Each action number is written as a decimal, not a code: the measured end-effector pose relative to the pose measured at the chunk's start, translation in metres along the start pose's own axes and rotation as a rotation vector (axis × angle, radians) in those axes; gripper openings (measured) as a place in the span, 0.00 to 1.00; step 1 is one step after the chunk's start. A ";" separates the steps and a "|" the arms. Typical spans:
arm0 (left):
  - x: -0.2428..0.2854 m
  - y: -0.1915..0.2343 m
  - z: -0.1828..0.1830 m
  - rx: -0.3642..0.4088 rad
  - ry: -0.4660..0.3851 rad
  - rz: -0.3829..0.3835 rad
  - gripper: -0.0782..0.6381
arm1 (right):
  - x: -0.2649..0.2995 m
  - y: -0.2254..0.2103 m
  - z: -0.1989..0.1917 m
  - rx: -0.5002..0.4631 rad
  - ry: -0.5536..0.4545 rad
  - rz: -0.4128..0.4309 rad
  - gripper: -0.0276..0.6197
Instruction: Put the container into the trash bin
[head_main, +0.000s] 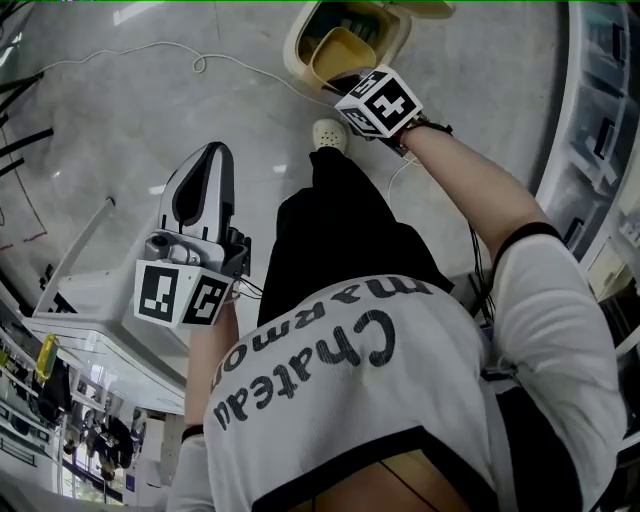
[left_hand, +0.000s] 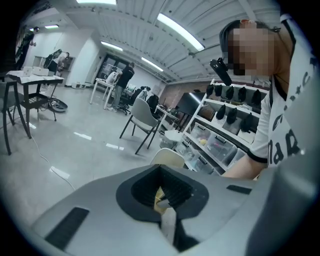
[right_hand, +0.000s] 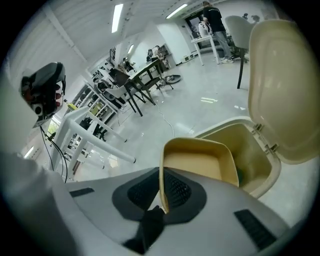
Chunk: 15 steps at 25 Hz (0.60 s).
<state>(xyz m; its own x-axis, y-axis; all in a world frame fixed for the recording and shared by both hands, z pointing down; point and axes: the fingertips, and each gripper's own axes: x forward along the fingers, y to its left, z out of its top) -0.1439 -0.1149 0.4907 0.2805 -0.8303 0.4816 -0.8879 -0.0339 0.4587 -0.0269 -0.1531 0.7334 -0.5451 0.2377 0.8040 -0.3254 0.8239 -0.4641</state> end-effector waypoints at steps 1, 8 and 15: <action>0.001 0.003 0.000 -0.007 0.002 0.006 0.14 | 0.003 -0.005 -0.001 0.007 0.008 -0.003 0.10; 0.010 0.022 -0.009 -0.070 0.021 0.022 0.14 | 0.026 -0.044 0.003 0.091 0.016 -0.058 0.10; 0.013 0.037 -0.025 -0.103 0.041 0.051 0.14 | 0.052 -0.075 -0.005 0.143 0.063 -0.092 0.10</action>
<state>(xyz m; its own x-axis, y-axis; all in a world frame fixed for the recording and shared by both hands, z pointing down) -0.1634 -0.1132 0.5327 0.2528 -0.8059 0.5353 -0.8597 0.0666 0.5064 -0.0270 -0.1998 0.8121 -0.4600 0.1996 0.8652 -0.4808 0.7632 -0.4317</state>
